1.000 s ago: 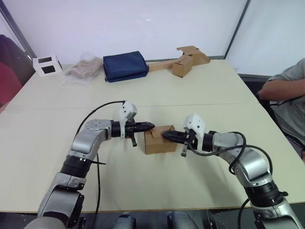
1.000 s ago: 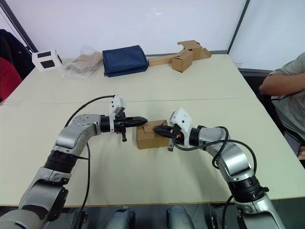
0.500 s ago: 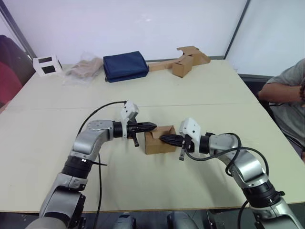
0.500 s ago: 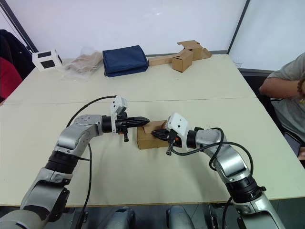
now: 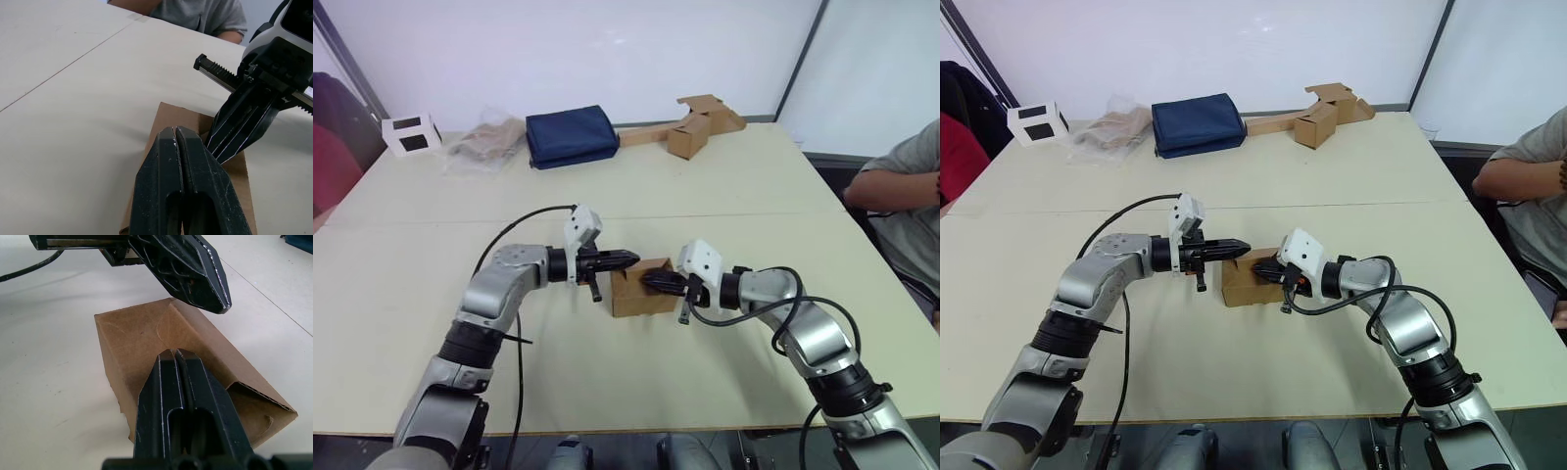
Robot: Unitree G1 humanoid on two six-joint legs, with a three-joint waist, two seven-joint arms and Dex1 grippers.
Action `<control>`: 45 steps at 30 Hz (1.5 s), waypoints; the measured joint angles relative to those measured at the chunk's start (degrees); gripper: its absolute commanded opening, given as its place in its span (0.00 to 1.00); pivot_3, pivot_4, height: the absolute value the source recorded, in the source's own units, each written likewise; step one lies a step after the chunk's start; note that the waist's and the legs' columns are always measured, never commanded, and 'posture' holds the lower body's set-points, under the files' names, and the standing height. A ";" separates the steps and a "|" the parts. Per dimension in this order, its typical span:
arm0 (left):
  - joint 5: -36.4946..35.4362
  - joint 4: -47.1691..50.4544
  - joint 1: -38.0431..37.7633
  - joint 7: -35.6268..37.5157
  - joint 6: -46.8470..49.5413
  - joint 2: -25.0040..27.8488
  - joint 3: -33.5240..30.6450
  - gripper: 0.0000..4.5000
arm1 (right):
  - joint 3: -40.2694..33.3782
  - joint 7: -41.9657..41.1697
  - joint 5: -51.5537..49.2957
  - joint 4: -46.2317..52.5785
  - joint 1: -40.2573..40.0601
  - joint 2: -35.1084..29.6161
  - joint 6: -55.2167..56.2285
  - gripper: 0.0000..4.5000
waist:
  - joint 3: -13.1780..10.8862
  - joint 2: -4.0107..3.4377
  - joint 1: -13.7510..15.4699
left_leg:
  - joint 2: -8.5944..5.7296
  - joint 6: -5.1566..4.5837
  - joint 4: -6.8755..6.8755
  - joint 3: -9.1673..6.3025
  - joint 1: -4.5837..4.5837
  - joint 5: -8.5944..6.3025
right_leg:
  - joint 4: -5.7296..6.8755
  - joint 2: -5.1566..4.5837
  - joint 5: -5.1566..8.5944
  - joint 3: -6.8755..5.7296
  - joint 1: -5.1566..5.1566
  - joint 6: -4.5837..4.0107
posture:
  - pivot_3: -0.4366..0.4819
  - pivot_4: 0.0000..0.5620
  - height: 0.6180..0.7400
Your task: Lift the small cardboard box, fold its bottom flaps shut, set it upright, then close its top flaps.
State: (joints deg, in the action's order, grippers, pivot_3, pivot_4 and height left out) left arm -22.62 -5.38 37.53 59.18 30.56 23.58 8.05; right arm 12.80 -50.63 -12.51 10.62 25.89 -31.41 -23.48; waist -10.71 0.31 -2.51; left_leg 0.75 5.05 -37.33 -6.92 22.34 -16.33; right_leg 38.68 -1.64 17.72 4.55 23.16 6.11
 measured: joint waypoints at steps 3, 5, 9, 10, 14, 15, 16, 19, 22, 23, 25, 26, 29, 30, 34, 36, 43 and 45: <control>0.13 0.51 -0.13 0.02 -0.04 -0.01 0.38 0.01 | 0.05 -0.05 0.44 -0.38 0.11 0.00 0.44 0.00 | 0.00 0.00 0.00 | 0.00 0.00 0.00 0.00 0.00 0.00 | 0.00 0.00 0.00 0.00 -0.01 0.00 | 0.48 0.27 1.00; 0.67 0.78 -0.22 0.26 -0.21 0.10 0.94 0.01 | 0.06 0.10 0.74 -0.79 0.26 0.00 0.82 0.00 | 0.00 0.00 0.00 | 0.00 0.00 0.00 0.00 0.00 0.00 | 0.00 0.00 0.00 0.00 -0.01 0.00 | 0.48 0.27 1.00; 0.83 1.03 -0.77 0.45 -0.30 0.23 1.71 0.01 | 0.41 0.39 1.91 -2.14 0.90 0.23 1.54 0.00 | 0.00 0.00 0.00 | 0.00 0.00 0.00 0.00 -0.01 0.00 | 0.00 0.00 0.00 0.00 -0.01 0.00 | 0.48 0.27 1.00; 1.04 1.03 -0.77 0.50 -0.73 0.51 1.92 0.01 | 0.53 0.38 2.24 -2.22 0.90 0.29 1.81 0.00 | 0.00 0.00 -0.01 | 0.00 0.00 0.00 0.00 -0.01 0.00 | 0.00 0.00 0.00 0.00 -0.01 0.00 | 0.48 0.27 1.00; 2.96 0.91 -0.78 0.95 -2.72 1.21 2.74 0.01 | 0.34 -0.56 1.77 -1.69 0.40 0.10 0.92 0.00 | 0.00 0.00 0.06 | 0.00 0.00 0.00 0.00 -0.01 0.00 | 0.00 0.00 0.00 0.00 -0.02 0.00 | 0.48 0.27 1.00; 3.46 0.74 -0.79 1.01 -3.23 1.24 2.98 0.01 | 0.15 -1.00 1.06 -1.34 0.06 -0.12 0.23 0.00 | 0.00 0.00 0.06 | 0.00 0.00 0.00 0.00 -0.01 0.00 | 0.00 0.00 0.00 0.00 -0.03 0.00 | 0.48 0.27 1.00; 3.57 0.60 -0.79 1.09 -3.53 1.21 3.07 0.01 | -0.08 -1.49 0.45 -0.73 -0.26 -0.31 -0.46 0.00 | 0.00 0.00 0.07 | -0.01 0.00 -0.01 0.00 -0.01 0.00 | 0.00 0.00 0.00 0.00 -0.03 0.00 | 0.48 0.27 1.00; 3.00 0.56 -0.79 1.52 -3.15 0.79 2.73 0.01 | -1.25 -2.59 -1.72 1.20 -0.86 -1.41 -2.90 0.00 | 0.00 0.00 0.08 | 0.00 0.00 0.00 0.00 -0.01 0.00 | 0.00 -0.01 0.00 0.00 -0.03 0.00 | 0.48 0.27 1.00; -0.38 0.61 -0.63 0.86 0.13 -1.17 0.74 0.01 | -2.20 -2.58 -2.65 2.03 -1.07 -1.56 -4.33 0.00 | 0.00 0.00 0.04 | 0.00 0.00 -0.01 0.00 -0.01 0.00 | 0.00 -0.01 0.00 0.00 -0.03 0.00 | 0.48 0.27 1.00; -1.19 0.63 -0.48 0.67 0.84 -1.43 0.23 0.01 | -2.24 -2.57 -2.87 2.15 -1.07 -1.56 -4.58 0.00 | 0.00 0.00 0.00 | 0.00 0.00 0.00 0.00 -0.01 0.00 | 0.00 0.00 0.00 0.00 -0.03 0.00 | 0.48 0.27 1.00; -1.74 0.72 0.35 0.59 1.69 -1.20 -0.16 0.01 | -2.44 -2.52 -3.28 2.46 -1.12 -1.62 -5.05 0.00 | 0.00 0.00 -0.03 | 0.00 0.00 0.00 0.00 -0.01 0.00 | 0.00 0.00 0.00 0.00 -0.02 0.00 | 0.48 0.27 1.00; -1.69 0.97 0.66 0.60 1.60 -0.92 -0.18 0.01 | -2.59 -2.45 -3.52 2.64 -1.11 -1.62 -5.39 0.00 | 0.00 0.00 -0.03 | 0.00 0.00 0.00 0.00 -0.01 0.00 | 0.00 0.00 0.00 0.00 -0.02 0.00 | 0.48 0.27 1.00; -1.13 1.02 0.71 0.84 1.22 -0.37 0.31 0.01 | -3.09 -2.15 -4.33 2.70 -1.09 -1.59 -6.32 0.00 | 0.00 0.00 -0.03 | 0.00 0.00 0.00 0.00 -0.01 0.00 | 0.00 0.00 0.00 0.00 -0.02 0.00 | 0.48 0.27 1.00; -0.49 1.02 0.67 0.98 0.86 -0.09 0.88 0.01 | -3.70 -1.92 -4.94 2.70 -1.01 -1.40 -6.81 0.00 | 0.00 0.00 -0.02 | 0.00 0.00 0.00 0.00 -0.01 0.00 | 0.00 0.00 0.00 0.00 -0.02 0.00 | 0.48 0.27 1.00; 2.42 0.45 0.27 1.63 -2.04 0.40 3.66 0.01 | -6.30 -1.33 -8.21 2.86 0.11 -1.12 -9.08 0.00 | 0.00 0.00 0.04 | -0.01 0.00 0.00 0.00 -0.01 0.00 | -0.01 0.00 0.00 0.00 -0.02 0.00 | 0.48 0.27 1.00; 3.46 -0.05 0.22 1.81 -3.01 0.55 4.45 0.01 | -7.43 -1.37 -9.31 3.24 0.23 -1.19 -10.01 0.00 | 0.00 0.00 0.02 | 0.00 0.00 0.00 0.00 -0.01 0.00 | -0.01 0.00 0.00 0.00 -0.02 0.00 | 0.48 0.27 1.00; 5.77 -1.15 0.01 2.45 -5.75 0.73 5.28 0.01 | -8.89 -2.03 -10.53 3.16 0.73 -3.61 -10.93 0.00 | 0.00 0.00 0.00 | 0.00 0.00 0.00 0.00 -0.01 0.00 | -0.01 0.00 0.00 0.00 -0.02 0.00 | 0.48 0.27 1.00; 5.76 -1.15 -0.20 2.58 -5.82 0.59 5.27 0.01 | -8.87 -1.89 -10.10 2.63 1.12 -3.62 -10.31 0.00 | 0.00 0.00 -0.01 | 0.00 0.00 0.01 0.00 -0.01 0.00 | -0.01 0.01 0.00 0.00 -0.02 0.00 | 0.48 0.27 1.00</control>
State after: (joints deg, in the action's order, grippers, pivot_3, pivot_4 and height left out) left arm -16.86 -6.53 37.33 61.76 24.74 24.16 13.33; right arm 3.92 -52.53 -22.61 13.24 27.00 -35.02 -33.79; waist -10.71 0.31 -2.53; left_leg 0.75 5.04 -37.32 -6.92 22.33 -16.34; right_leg 38.67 -1.63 17.72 4.55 23.14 6.11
